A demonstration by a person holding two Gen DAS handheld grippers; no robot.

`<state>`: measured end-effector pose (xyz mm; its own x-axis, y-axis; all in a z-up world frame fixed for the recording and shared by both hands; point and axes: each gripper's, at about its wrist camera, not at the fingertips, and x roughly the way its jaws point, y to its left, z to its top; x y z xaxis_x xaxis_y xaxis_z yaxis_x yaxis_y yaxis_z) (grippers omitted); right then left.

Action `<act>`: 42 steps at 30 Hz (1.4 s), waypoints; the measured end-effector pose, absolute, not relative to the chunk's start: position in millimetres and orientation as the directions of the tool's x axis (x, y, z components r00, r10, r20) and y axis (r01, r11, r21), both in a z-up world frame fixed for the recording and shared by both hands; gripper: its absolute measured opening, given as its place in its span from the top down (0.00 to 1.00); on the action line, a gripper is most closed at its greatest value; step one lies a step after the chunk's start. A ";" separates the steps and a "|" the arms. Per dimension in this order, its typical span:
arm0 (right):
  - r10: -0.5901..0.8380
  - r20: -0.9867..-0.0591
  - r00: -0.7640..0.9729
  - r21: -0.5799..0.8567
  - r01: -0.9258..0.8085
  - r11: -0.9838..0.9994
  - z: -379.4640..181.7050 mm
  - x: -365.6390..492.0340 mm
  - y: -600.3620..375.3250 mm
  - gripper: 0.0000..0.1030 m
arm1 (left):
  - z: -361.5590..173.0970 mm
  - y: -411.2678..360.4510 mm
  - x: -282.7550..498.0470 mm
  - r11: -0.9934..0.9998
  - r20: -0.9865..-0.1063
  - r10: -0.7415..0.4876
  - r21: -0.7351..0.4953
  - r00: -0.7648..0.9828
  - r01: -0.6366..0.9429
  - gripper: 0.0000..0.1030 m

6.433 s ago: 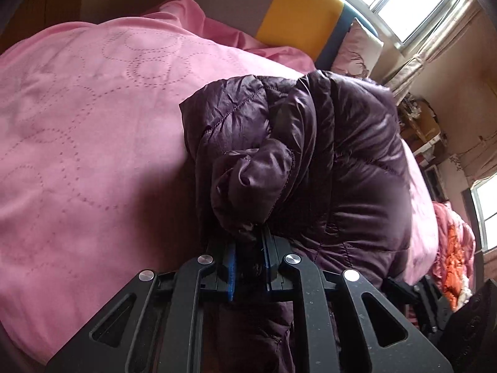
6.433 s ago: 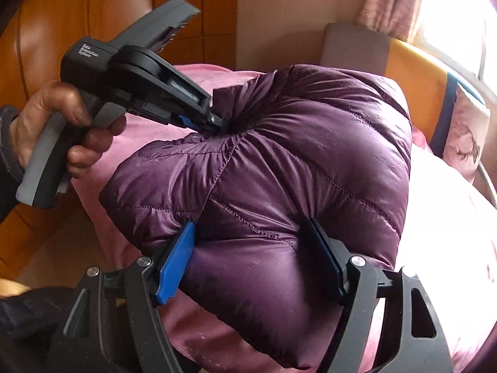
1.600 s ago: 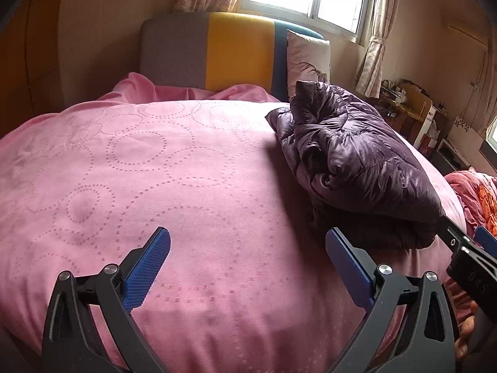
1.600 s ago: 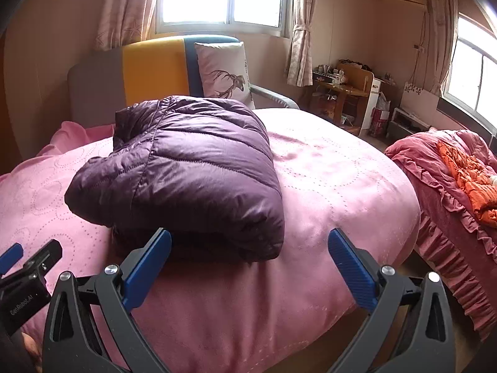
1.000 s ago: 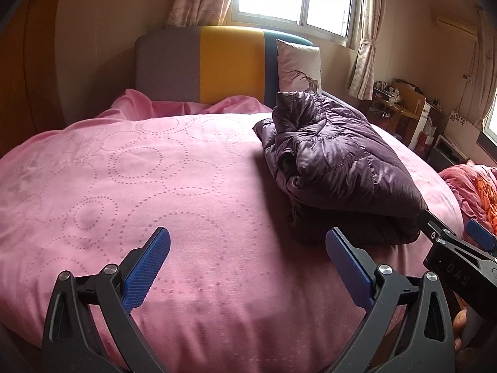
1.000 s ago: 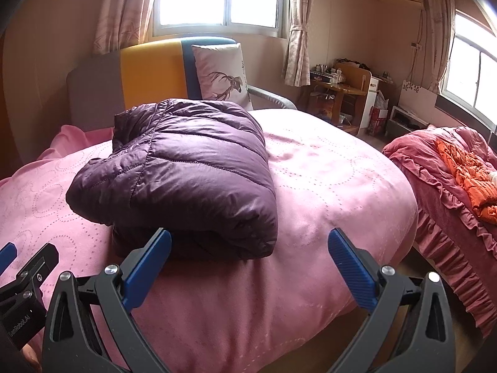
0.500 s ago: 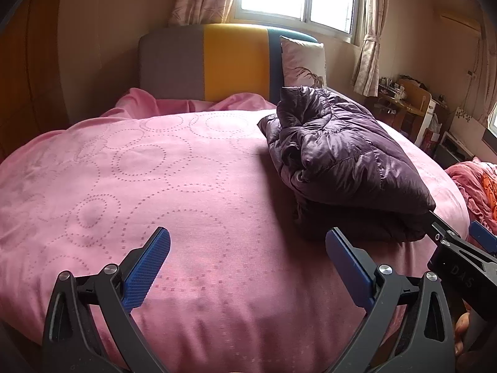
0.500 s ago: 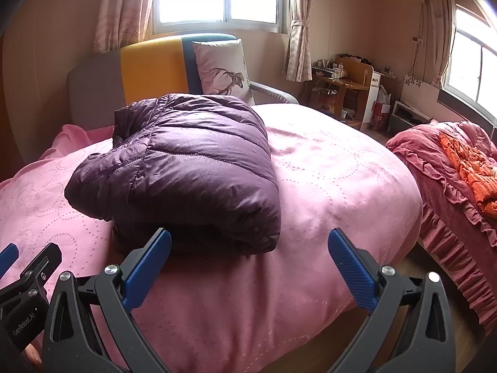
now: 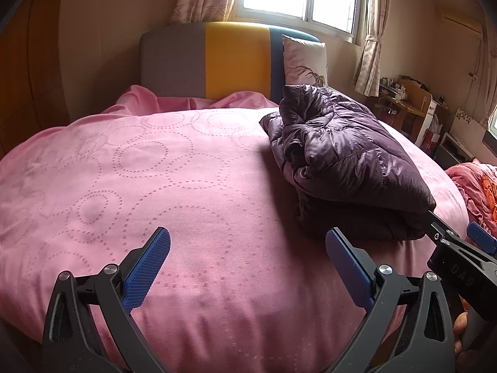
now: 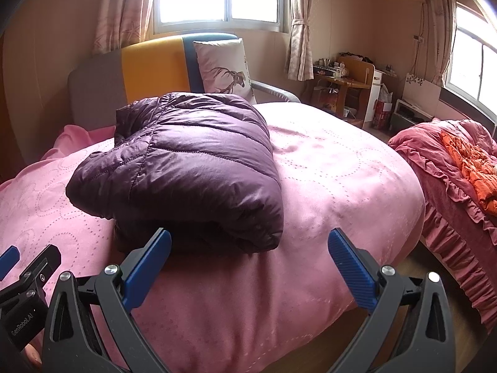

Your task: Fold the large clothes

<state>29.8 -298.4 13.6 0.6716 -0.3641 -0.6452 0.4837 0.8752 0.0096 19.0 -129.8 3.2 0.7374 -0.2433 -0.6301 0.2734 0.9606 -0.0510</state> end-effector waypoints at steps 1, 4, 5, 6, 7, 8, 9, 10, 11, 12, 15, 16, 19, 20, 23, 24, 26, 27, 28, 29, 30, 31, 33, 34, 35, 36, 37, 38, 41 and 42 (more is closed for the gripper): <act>-0.365 -0.644 0.672 0.010 0.485 0.875 14.1 29.5 -297.9 0.02 | 3.3 -129.6 18.7 0.961 -0.630 -0.244 -0.052 0.738 0.273 0.04; -0.364 -0.644 0.673 0.013 0.485 0.874 14.2 29.7 -297.7 0.02 | 3.8 -129.5 18.7 0.959 -0.629 -0.246 -0.050 0.738 0.277 0.04; -0.363 -0.644 0.674 0.014 0.484 0.875 14.3 29.7 -297.3 0.02 | 4.1 -129.4 18.1 0.960 -0.627 -0.245 -0.047 0.740 0.278 0.04; -0.362 -0.643 0.675 0.014 0.483 0.875 14.1 29.6 -296.5 0.02 | 4.6 -129.5 17.6 0.959 -0.625 -0.246 -0.046 0.741 0.279 0.04; -0.361 -0.643 0.675 0.013 0.482 0.876 14.1 29.8 -295.8 0.02 | 5.0 -129.8 17.0 0.959 -0.624 -0.247 -0.046 0.741 0.280 0.04; -0.361 -0.643 0.676 0.013 0.481 0.877 14.3 29.7 -295.7 0.02 | 5.1 -129.7 16.8 0.959 -0.625 -0.248 -0.047 0.740 0.281 0.04; -0.360 -0.642 0.677 0.014 0.480 0.877 14.5 29.5 -295.6 0.02 | 5.1 -129.4 16.3 0.959 -0.625 -0.248 -0.048 0.740 0.280 0.04; -0.359 -0.643 0.677 0.014 0.478 0.878 14.4 29.8 -295.3 0.02 | 5.4 -129.4 15.5 0.960 -0.625 -0.247 -0.051 0.740 0.277 0.04; -0.358 -0.643 0.677 0.014 0.478 0.878 14.4 30.0 -295.1 0.02 | 5.6 -129.3 15.3 0.960 -0.625 -0.246 -0.052 0.741 0.275 0.04; -0.359 -0.644 0.676 0.015 0.480 0.877 14.3 29.7 -294.7 0.02 | 6.1 -129.6 15.2 0.960 -0.626 -0.245 -0.052 0.740 0.274 0.04; -0.356 -0.647 0.674 0.020 0.482 0.876 14.0 30.1 -295.6 0.02 | 6.9 -129.3 16.1 0.960 -0.624 -0.244 -0.049 0.743 0.274 0.04; -0.357 -0.647 0.674 0.020 0.483 0.876 14.2 30.1 -295.7 0.02 | 6.8 -129.3 16.1 0.960 -0.624 -0.244 -0.047 0.743 0.276 0.04; -0.358 -0.646 0.675 0.021 0.484 0.875 14.1 29.7 -295.7 0.02 | 6.4 -130.0 15.7 0.959 -0.624 -0.246 -0.047 0.742 0.279 0.04; -0.358 -0.646 0.674 0.021 0.484 0.875 14.0 29.7 -295.6 0.02 | 6.3 -130.2 15.7 0.959 -0.625 -0.245 -0.046 0.742 0.278 0.04; -0.355 -0.648 0.673 0.021 0.482 0.876 13.8 30.1 -296.2 0.02 | 5.6 -130.6 15.6 0.959 -0.628 -0.244 -0.046 0.739 0.278 0.04; -0.354 -0.650 0.672 0.022 0.483 0.875 13.4 30.0 -296.2 0.02 | 5.2 -130.8 15.7 0.960 -0.629 -0.243 -0.046 0.738 0.277 0.04; -0.354 -0.653 0.669 0.022 0.484 0.875 12.6 30.1 -295.7 0.02 | 4.5 -130.7 16.6 0.960 -0.633 -0.243 -0.049 0.735 0.275 0.04; -0.354 -0.655 0.668 0.022 0.485 0.874 12.1 30.6 -296.3 0.02 | 4.2 -130.5 17.4 0.960 -0.634 -0.243 -0.050 0.734 0.274 0.04; -0.354 -0.656 0.667 0.023 0.486 0.874 11.3 31.1 -296.3 0.02 | 3.9 -130.7 17.5 0.961 -0.635 -0.242 -0.050 0.734 0.274 0.04; -0.353 -0.658 0.666 0.023 0.486 0.873 10.6 31.2 -296.0 0.02 | 3.7 -131.1 17.3 0.960 -0.636 -0.242 -0.049 0.733 0.274 0.04; -0.353 -0.659 0.664 0.023 0.487 0.873 10.0 31.4 -296.0 0.02 | 3.3 -131.7 17.1 0.960 -0.637 -0.243 -0.050 0.731 0.276 0.04; -0.353 -0.660 0.663 0.023 0.487 0.873 9.4 31.6 -296.2 0.02 | 3.1 -131.7 18.0 0.959 -0.638 -0.245 -0.051 0.730 0.277 0.04; -0.352 -0.663 0.660 0.021 0.487 0.873 7.7 32.1 -296.7 0.02 | 1.9 -132.0 19.2 0.958 -0.641 -0.250 -0.054 0.726 0.282 0.04; -0.353 -0.665 0.659 0.020 0.488 0.873 6.9 32.5 -296.8 0.02 | 1.0 -132.6 19.1 0.958 -0.643 -0.249 -0.053 0.724 0.283 0.04; -0.353 -0.666 0.658 0.021 0.488 0.872 6.2 32.7 -296.6 0.02 | 0.5 -132.7 19.4 0.958 -0.644 -0.249 -0.052 0.723 0.283 0.04; -0.353 -0.666 0.657 0.021 0.489 0.872 5.8 32.8 -296.7 0.02 | -0.2 -133.3 19.8 0.957 -0.645 -0.250 -0.052 0.722 0.286 0.04; -0.353 -0.666 0.657 0.021 0.489 0.872 5.6 33.1 -296.9 0.02 | -1.0 -133.8 20.1 0.956 -0.647 -0.251 -0.051 0.720 0.288 0.04; -0.352 -0.666 0.658 0.021 0.488 0.873 5.6 33.1 -296.9 0.02 | -1.3 -134.2 20.2 0.956 -0.647 -0.250 -0.048 0.720 0.288 0.04; -0.352 -0.665 0.659 0.019 0.486 0.874 5.1 33.3 -295.3 0.02 | -0.3 -134.3 18.6 0.959 -0.634 -0.238 -0.033 0.736 0.282 0.04; -0.350 -0.665 0.660 0.019 0.484 0.875 5.2 33.4 -294.8 0.02 | -0.3 -134.7 17.5 0.959 -0.633 -0.236 -0.030 0.737 0.282 0.04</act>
<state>33.4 -294.8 5.2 0.6595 -0.3504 -0.6650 0.4842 0.8748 0.0192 17.5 -134.7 -0.3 0.7372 -0.2364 -0.6329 0.2817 0.9590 -0.0301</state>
